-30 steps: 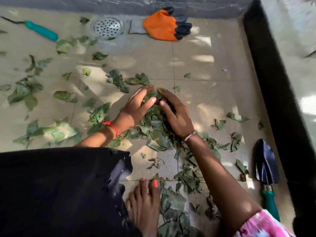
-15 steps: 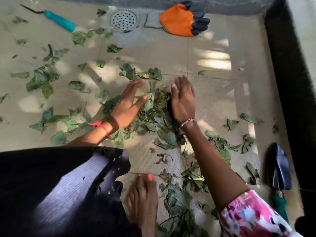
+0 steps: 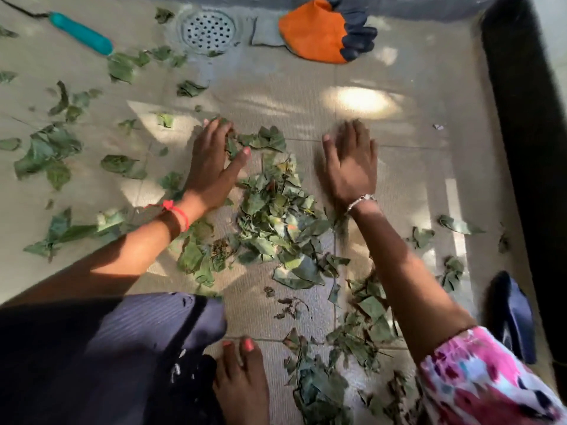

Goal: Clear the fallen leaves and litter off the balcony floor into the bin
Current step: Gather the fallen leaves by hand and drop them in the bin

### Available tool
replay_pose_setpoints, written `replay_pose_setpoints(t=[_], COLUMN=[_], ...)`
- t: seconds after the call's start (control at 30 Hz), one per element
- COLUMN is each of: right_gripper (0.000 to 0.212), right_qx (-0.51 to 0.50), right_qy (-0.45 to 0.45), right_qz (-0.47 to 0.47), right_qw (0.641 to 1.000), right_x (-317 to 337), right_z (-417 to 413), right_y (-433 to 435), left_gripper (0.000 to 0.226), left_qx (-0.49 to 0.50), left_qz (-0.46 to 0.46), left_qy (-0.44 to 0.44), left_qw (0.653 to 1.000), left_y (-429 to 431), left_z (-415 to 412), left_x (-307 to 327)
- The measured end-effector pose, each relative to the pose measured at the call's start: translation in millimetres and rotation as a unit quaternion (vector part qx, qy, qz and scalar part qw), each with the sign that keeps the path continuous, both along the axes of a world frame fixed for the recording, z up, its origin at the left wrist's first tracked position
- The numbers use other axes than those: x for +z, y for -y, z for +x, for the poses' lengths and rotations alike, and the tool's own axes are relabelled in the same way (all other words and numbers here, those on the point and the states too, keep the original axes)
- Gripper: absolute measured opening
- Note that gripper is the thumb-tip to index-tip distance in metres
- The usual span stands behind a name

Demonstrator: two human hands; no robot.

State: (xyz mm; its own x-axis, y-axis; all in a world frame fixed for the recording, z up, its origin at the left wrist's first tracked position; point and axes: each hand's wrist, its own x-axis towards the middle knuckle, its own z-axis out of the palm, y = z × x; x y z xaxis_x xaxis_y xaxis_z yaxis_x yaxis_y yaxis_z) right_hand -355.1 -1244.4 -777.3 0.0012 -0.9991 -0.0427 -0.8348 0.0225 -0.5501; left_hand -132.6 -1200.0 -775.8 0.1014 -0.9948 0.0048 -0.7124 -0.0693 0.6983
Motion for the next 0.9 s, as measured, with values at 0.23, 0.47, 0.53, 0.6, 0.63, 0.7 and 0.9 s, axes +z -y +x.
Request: replay_pose_setpoints(t=[0.23, 0.47, 0.53, 0.6, 0.63, 0.7, 0.9], right_gripper=[0.057, 0.042, 0.041, 0.042, 0.046, 0.063, 0.077], right_qx=[0.202, 0.142, 0.059, 0.01, 0.005, 0.003, -0.041], right_qy=[0.081, 0.323, 0.394, 0.364, 0.321, 0.21, 0.091], right_qz=[0.035, 0.092, 0.035, -0.02, -0.023, 0.009, -0.026], right_qw=[0.975, 0.931, 0.917, 0.931, 0.947, 0.978, 0.995], right_x=[14, 26, 26, 23, 20, 12, 5], right_z=[45, 21, 7, -3, -5, 2, 43], right_y=[8, -35, -58, -86, -102, -128, -122], left_gripper=[0.056, 0.038, 0.047, 0.048, 0.05, 0.039, 0.048], left_qx=[-0.068, -0.003, -0.008, 0.022, 0.027, 0.009, -0.015], left_qz=[0.055, 0.02, 0.034, 0.072, 0.157, 0.292, 0.268], left_qy=[-0.171, -0.318, -0.25, -0.137, -0.138, -0.085, 0.25], left_qw=[0.981, 0.948, 0.968, 0.988, 0.977, 0.953, 0.93], left_y=[15, -14, -14, -52, -112, -222, -272], left_z=[-12, -5, -9, -31, -48, -76, -110], left_x=[5, 23, 25, 6, -7, -22, -11])
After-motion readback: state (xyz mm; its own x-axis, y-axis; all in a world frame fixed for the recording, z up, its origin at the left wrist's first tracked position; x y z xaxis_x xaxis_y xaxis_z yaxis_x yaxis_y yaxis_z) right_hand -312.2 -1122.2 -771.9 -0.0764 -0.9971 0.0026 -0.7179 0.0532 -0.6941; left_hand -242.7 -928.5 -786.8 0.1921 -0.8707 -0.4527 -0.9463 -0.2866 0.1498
